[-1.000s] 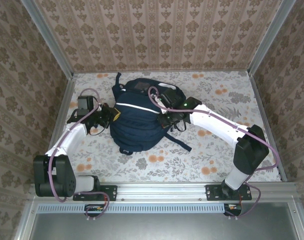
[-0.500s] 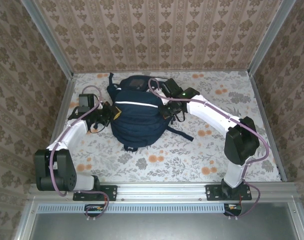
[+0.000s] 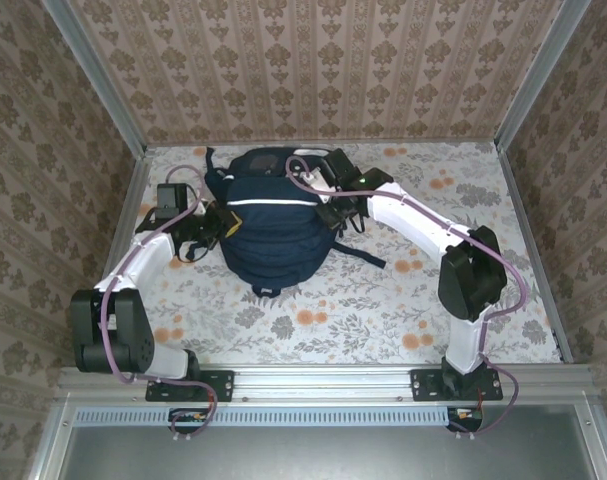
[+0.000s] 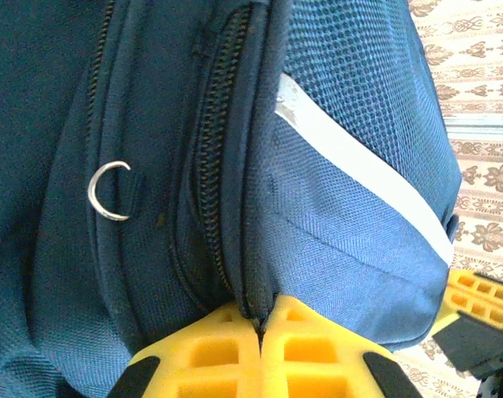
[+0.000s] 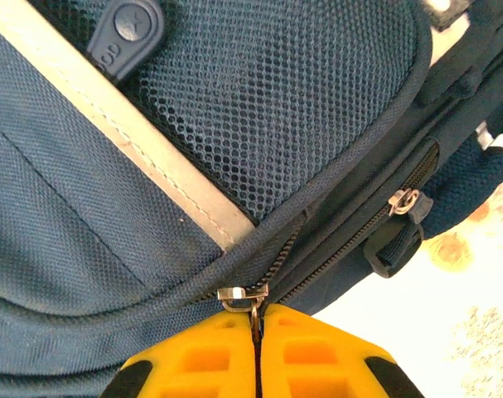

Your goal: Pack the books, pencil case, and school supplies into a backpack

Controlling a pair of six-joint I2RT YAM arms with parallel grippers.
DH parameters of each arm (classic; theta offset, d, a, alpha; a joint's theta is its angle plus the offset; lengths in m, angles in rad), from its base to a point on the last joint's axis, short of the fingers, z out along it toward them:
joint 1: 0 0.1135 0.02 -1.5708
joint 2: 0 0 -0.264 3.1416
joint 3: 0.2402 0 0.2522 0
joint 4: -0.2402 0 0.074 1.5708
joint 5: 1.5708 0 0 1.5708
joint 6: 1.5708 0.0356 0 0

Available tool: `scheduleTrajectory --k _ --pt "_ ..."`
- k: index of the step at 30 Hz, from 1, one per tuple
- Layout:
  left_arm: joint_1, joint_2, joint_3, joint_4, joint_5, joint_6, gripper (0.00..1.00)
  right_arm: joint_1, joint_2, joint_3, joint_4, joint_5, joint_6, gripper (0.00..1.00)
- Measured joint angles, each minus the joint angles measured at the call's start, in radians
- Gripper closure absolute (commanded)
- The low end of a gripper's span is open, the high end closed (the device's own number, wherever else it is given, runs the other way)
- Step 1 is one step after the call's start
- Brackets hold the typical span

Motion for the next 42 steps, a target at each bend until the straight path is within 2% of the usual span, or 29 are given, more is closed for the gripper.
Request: scheduleTrajectory --k 4,5,8,11,15,19,23,29,33,38,42 --pt "0.0 0.017 0.006 0.0 0.009 0.018 1.0 -0.015 0.039 0.057 -0.001 -0.003 0.014 0.91" --pt "0.001 0.022 0.011 -0.002 0.013 0.024 0.95 -0.018 0.043 0.06 0.002 -0.008 0.022 0.9" --pt "0.001 0.026 0.029 -0.015 0.021 0.044 0.62 -0.03 0.042 0.053 0.004 -0.022 0.05 0.69" --pt "0.023 0.024 0.05 -0.05 -0.002 0.077 0.43 -0.067 0.018 0.026 0.01 -0.028 0.091 0.45" --pt "0.051 -0.001 0.099 -0.124 -0.066 0.116 0.28 -0.123 -0.089 -0.065 0.041 -0.039 0.148 0.2" --pt "0.072 -0.066 0.148 -0.19 -0.153 0.163 0.14 -0.166 -0.261 -0.175 0.106 -0.035 0.214 0.02" --pt "0.092 -0.156 0.169 -0.22 -0.292 0.224 0.01 -0.212 -0.458 -0.309 0.206 0.039 0.256 0.0" --pt "0.093 -0.316 0.078 -0.166 -0.599 0.309 0.0 -0.298 -0.678 -0.56 0.359 0.245 0.293 0.0" --pt "0.098 -0.334 -0.046 -0.073 -0.755 0.36 0.0 -0.335 -0.758 -0.784 0.523 0.386 0.276 0.01" --pt "0.097 -0.309 -0.222 0.082 -0.863 0.425 0.0 -0.361 -0.768 -0.975 0.66 0.481 0.248 0.0" --pt "0.097 -0.286 -0.331 0.231 -0.892 0.5 0.0 -0.388 -0.763 -1.103 0.821 0.508 0.205 0.0"
